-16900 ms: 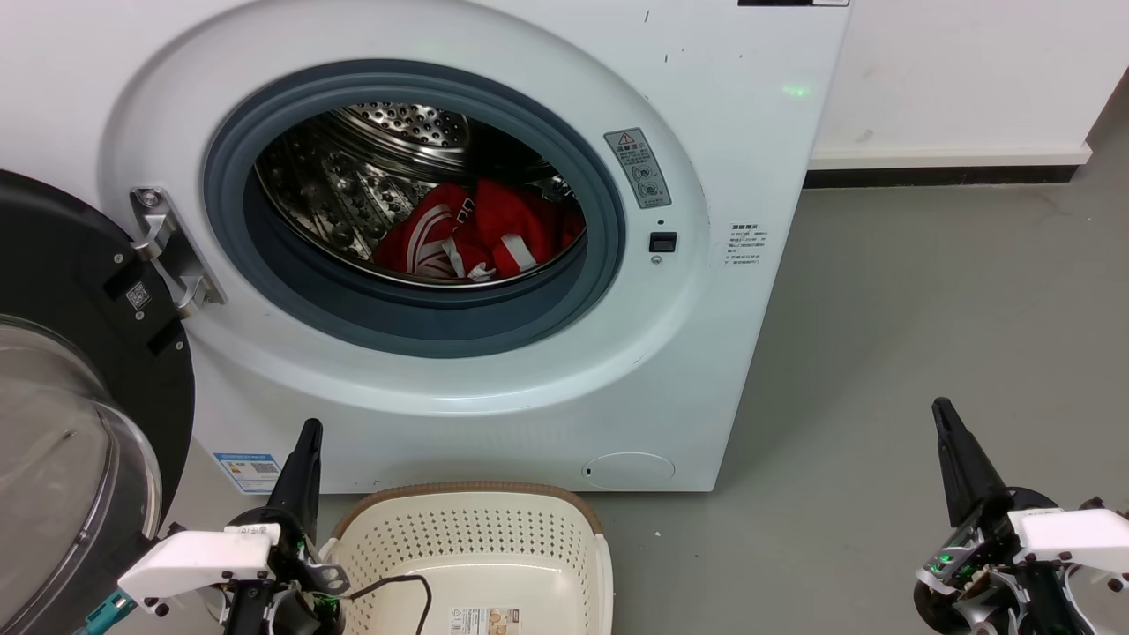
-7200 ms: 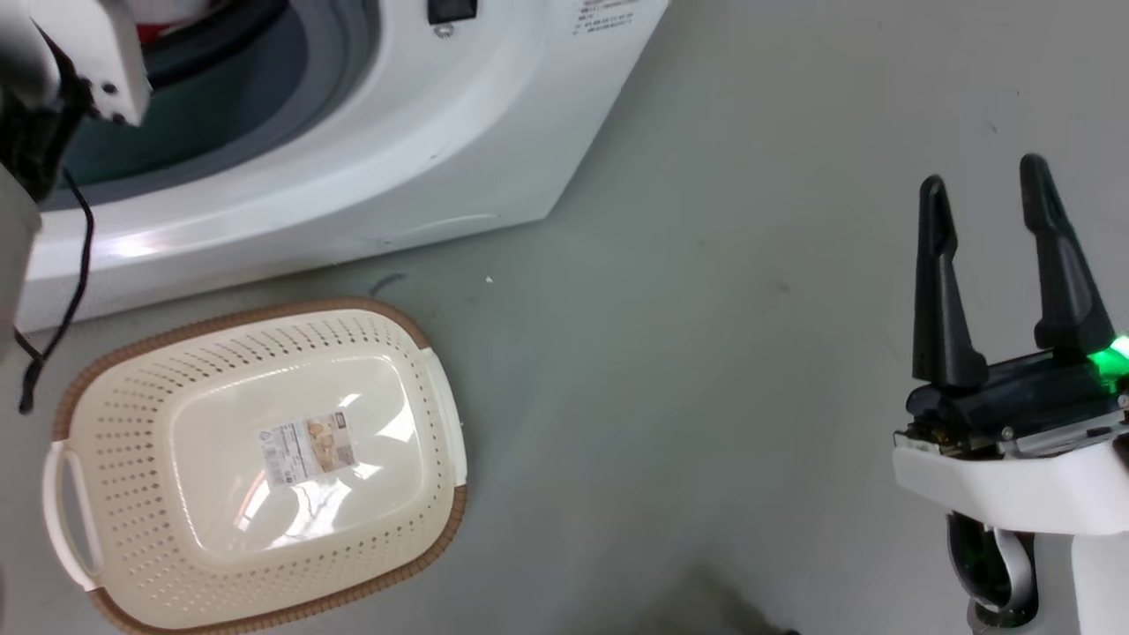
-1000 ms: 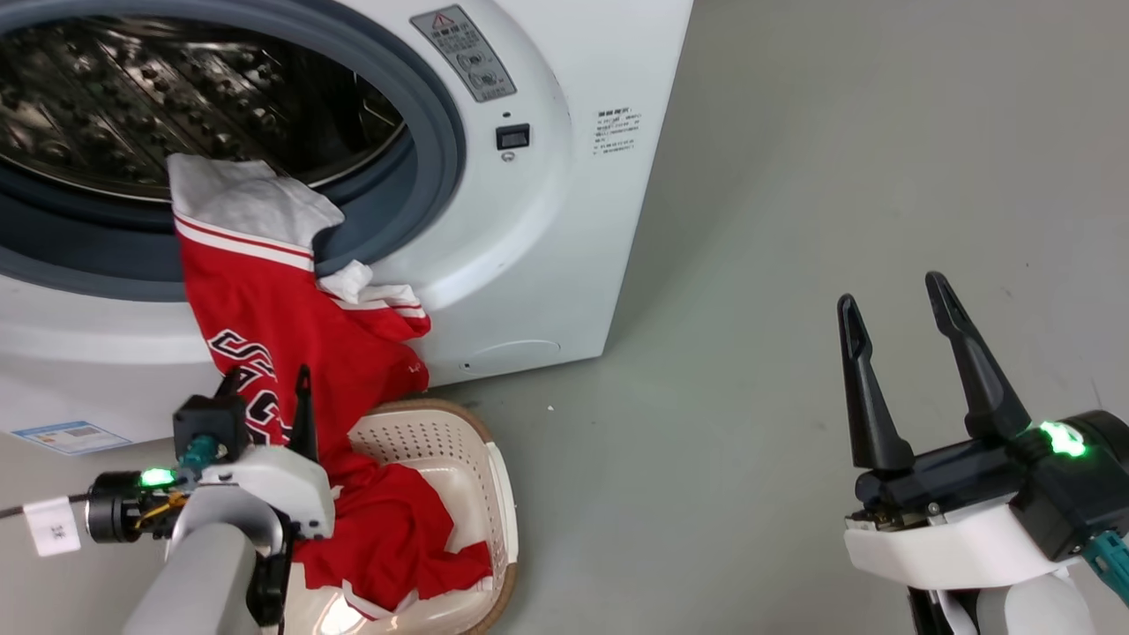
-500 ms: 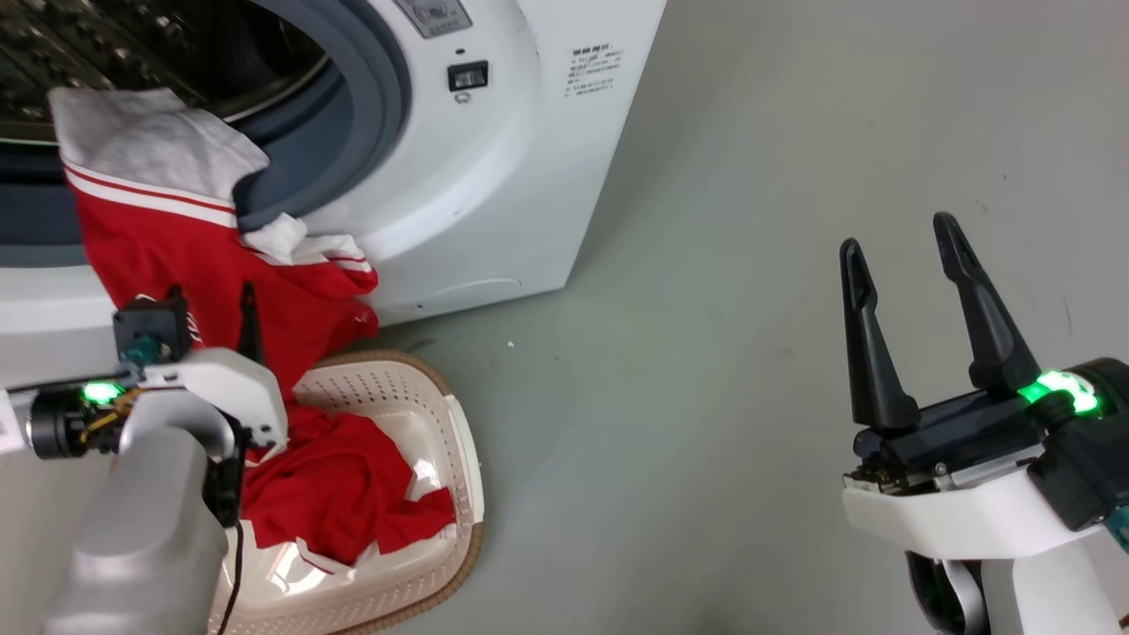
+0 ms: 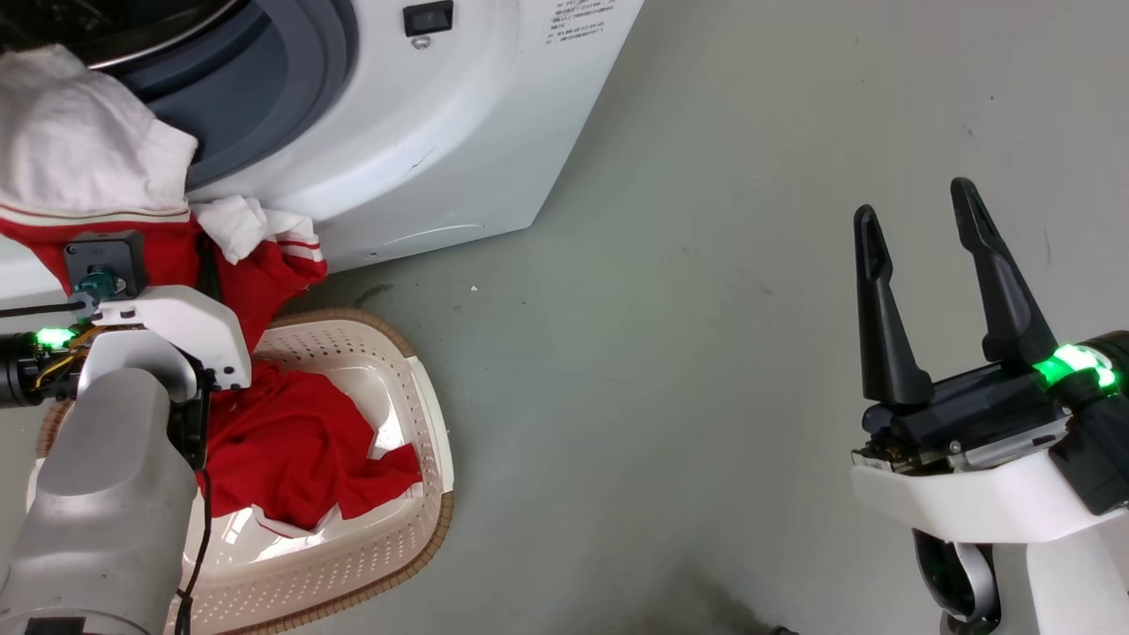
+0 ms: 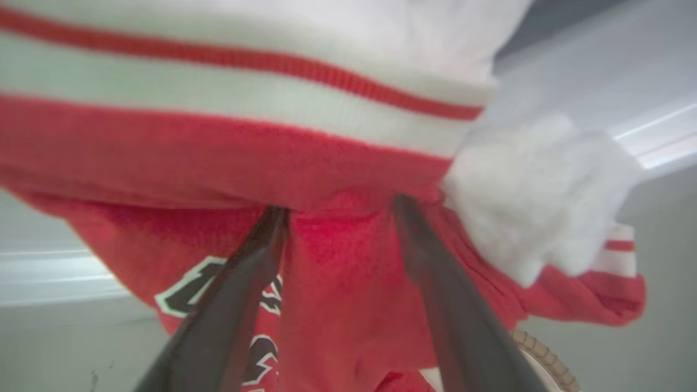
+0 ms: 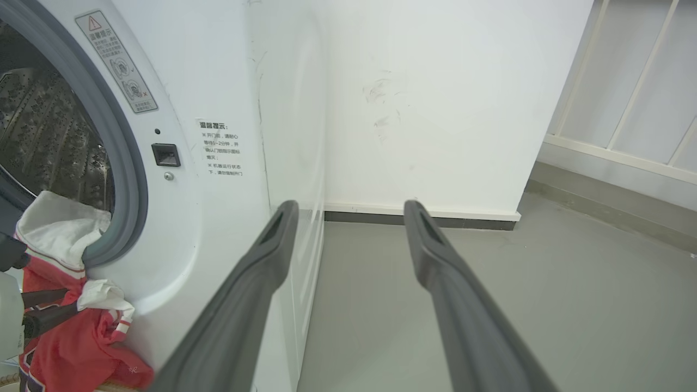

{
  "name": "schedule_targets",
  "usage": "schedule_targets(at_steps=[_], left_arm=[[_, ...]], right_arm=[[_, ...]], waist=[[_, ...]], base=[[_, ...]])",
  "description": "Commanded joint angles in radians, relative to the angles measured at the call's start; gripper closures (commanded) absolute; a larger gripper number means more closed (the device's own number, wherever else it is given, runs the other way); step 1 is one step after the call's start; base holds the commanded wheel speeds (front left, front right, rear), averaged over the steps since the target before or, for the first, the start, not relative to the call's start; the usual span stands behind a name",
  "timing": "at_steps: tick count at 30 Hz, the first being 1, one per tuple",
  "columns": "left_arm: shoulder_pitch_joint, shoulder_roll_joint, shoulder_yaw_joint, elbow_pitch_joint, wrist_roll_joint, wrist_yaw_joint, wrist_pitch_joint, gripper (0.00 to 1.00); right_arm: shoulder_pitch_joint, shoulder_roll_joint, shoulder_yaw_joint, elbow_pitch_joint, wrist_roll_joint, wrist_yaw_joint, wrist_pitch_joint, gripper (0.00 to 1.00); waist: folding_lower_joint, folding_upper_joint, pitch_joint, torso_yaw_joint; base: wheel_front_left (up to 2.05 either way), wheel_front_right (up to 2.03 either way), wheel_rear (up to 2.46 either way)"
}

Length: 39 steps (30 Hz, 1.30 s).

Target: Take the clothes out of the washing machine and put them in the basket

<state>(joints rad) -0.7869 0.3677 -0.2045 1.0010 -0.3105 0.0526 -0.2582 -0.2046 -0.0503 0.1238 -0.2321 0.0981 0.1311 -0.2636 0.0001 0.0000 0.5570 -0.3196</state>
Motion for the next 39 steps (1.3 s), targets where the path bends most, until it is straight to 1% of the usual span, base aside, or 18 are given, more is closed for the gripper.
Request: schedule_targets(at_steps=[1,2,3,4,7,10,20,27,39], left_arm=[[-0.068,0.013,0.012,-0.027,0.011,0.003,-0.012,0.00],[-0.068,0.012,0.013,-0.030,0.015,0.002,-0.012,0.01],[-0.067,0.010,0.014,-0.033,0.017,0.001,-0.012,0.72],[-0.066,0.007,0.016,-0.033,0.018,-0.002,-0.013,1.00],[-0.049,-0.008,0.018,-0.015,0.020,-0.010,-0.012,1.00],[-0.034,-0.010,0.026,-0.015,0.026,-0.015,-0.012,1.00],[0.057,-0.034,0.063,-0.062,0.044,-0.028,-0.010,1.00],[0.170,-0.065,0.097,-0.155,0.067,-0.036,-0.009,1.00],[0.397,-0.121,0.127,-0.363,0.143,-0.059,-0.008,1.00]], right_arm=[[-0.016,0.000,-0.004,-0.004,0.009,-0.001,-0.002,0.00],[-0.017,0.000,-0.005,-0.003,0.010,-0.001,-0.002,0.00],[-0.017,0.000,-0.007,-0.003,0.010,-0.001,-0.002,0.00],[-0.017,0.000,-0.008,-0.001,0.011,-0.001,-0.002,0.00],[-0.013,0.000,-0.009,0.002,0.006,-0.001,-0.002,0.00],[-0.012,0.000,-0.007,0.004,0.000,-0.001,-0.002,0.00],[0.018,0.000,-0.004,0.019,-0.019,-0.001,-0.002,0.00],[0.054,0.000,0.004,0.031,-0.035,-0.001,-0.002,0.00],[0.141,0.000,0.014,0.054,-0.063,-0.001,-0.002,0.00]], waist=[[-0.0001,0.0000,0.005,-0.002],[-0.0001,0.0000,0.006,-0.001],[-0.0001,0.0000,0.006,-0.001],[-0.0001,0.0000,0.005,0.000],[-0.0001,0.0000,-0.003,0.006],[-0.0001,0.0000,-0.014,0.011],[-0.0001,0.0000,-0.081,0.034],[-0.0001,0.0000,-0.166,0.053],[-0.0001,0.0000,-0.328,0.082]], base=[[0.00,0.00,0.00],[0.00,0.00,0.00],[0.00,0.00,0.00],[0.00,0.00,0.00],[0.00,0.00,0.00],[0.00,0.00,0.00],[0.00,0.00,0.00],[0.00,0.00,0.00],[0.00,0.00,0.00]])
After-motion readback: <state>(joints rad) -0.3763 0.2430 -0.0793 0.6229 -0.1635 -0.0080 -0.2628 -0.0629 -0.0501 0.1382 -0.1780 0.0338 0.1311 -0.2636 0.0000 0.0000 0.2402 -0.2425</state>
